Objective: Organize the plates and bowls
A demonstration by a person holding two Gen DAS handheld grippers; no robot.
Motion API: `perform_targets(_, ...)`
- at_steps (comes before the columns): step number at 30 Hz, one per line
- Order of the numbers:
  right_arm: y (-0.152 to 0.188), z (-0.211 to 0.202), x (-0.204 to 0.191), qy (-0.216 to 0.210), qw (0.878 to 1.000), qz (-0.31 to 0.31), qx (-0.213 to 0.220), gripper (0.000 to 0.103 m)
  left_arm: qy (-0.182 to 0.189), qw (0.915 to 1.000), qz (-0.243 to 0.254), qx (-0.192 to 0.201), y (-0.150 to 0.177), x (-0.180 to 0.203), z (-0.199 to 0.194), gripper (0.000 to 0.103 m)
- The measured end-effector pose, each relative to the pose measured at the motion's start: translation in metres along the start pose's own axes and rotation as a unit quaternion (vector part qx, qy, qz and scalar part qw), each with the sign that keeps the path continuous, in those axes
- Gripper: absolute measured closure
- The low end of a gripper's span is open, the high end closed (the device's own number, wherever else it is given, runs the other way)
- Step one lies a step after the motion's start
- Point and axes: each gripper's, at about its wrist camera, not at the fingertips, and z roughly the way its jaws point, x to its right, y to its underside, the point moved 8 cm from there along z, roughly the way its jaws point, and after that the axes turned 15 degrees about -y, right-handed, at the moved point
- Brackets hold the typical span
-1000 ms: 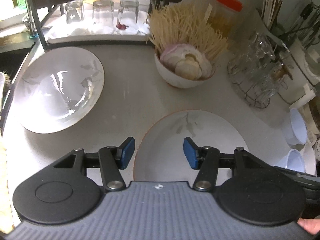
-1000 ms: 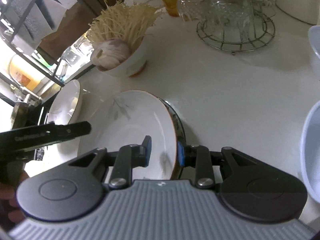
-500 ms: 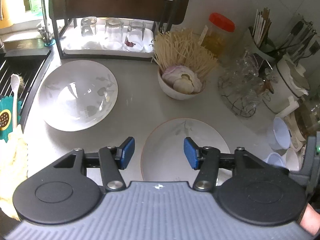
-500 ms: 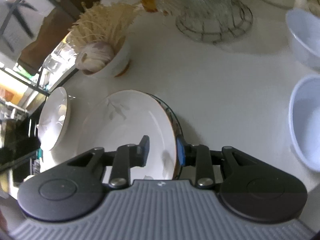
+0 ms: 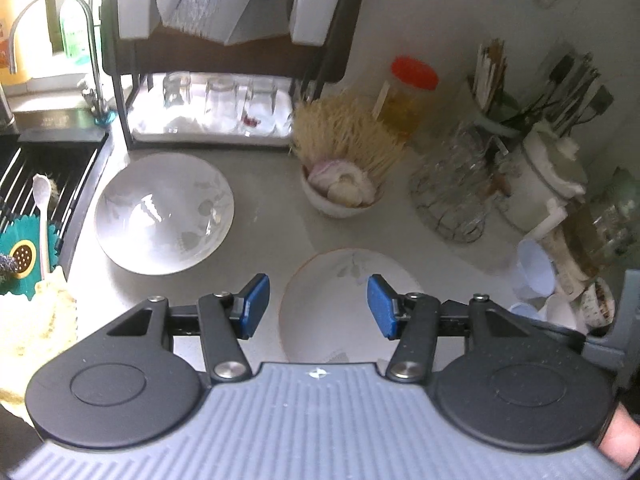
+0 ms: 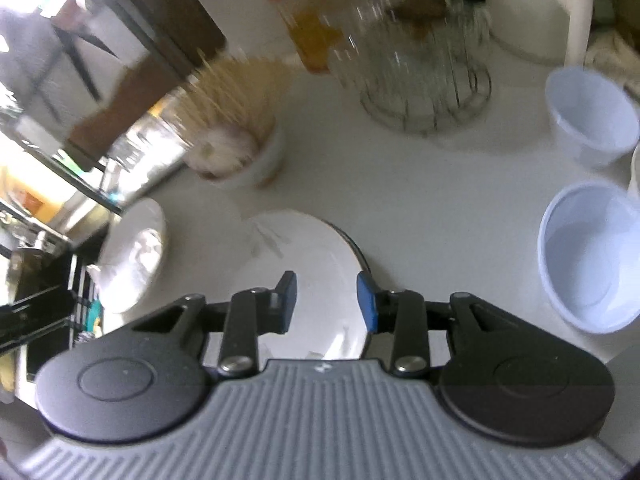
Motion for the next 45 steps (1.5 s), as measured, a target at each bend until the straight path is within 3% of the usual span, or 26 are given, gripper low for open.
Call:
perform_targets(7,-0.014,-0.054,-0.039,-0.033,0.996,-0.061,0.059,0.066,0.024,0.9986,0.011,0.045,-0.006,0.017,-0.043,0.042)
perform_targets(17,-0.001,-0.090,-0.065,-0.053,0.989,-0.109,0.085,0.066,0.024,0.9984,0.017,0.048,0.010,0.016,-0.060,0.042)
perform_targets(28,0.016,-0.089,-0.069,-0.065,0.989,-0.116,0.069,0.066,0.008,0.9992,0.011,0.038,0.023,0.008,-0.062,0.042)
perform_targets(45,0.034,-0.067,-0.106,-0.100,0.979,-0.175,0.006,0.066,-0.043,0.9976,-0.051,0.017,0.048,-0.041,-0.067,0.042)
